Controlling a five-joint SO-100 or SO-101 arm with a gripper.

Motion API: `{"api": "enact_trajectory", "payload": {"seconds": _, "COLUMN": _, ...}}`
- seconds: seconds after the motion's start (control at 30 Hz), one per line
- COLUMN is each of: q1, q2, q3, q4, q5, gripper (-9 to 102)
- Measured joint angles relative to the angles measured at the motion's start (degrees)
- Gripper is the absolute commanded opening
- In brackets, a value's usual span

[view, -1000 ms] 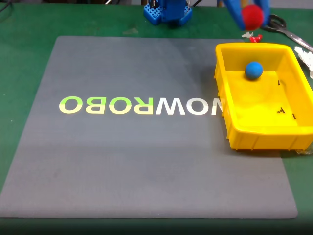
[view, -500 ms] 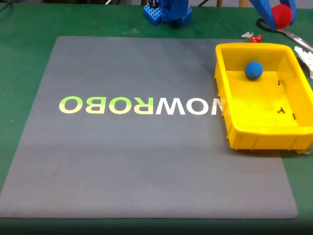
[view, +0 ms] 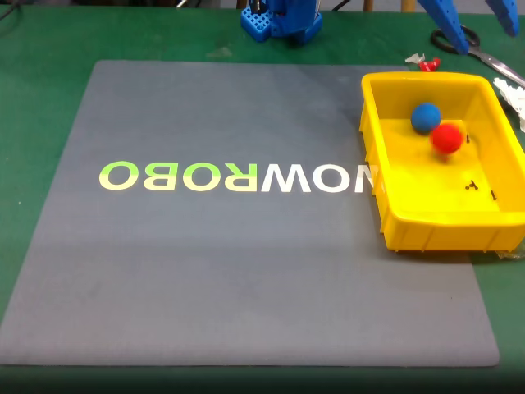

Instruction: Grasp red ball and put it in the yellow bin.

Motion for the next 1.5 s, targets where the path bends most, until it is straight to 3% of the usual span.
{"api": "enact_trajectory", "payload": {"seconds": 0.7, "q1": 1.0, "q2": 3.8, "q3": 5.1, "q4": 0.3, "q5": 0.3, "gripper": 28}}
{"api": "enact_trajectory", "payload": {"seconds": 0.87, "q1": 2.5, "q2": 15.8, "q3": 14.4, "q4": 2.5, "q5": 0.3, "gripper": 26}}
{"api": "enact_trajectory", "payload": {"seconds": 1.27, "q1": 19.7, "q2": 52.8, "q3": 37.8, "q4": 7.2, "q5": -3.3, "gripper": 0}}
{"api": "enact_trajectory", "payload": {"seconds": 1.5, "q1": 25.0, "q2": 71.8, "q3": 54.7, "q4": 9.7, "q5": -5.1, "gripper": 0}}
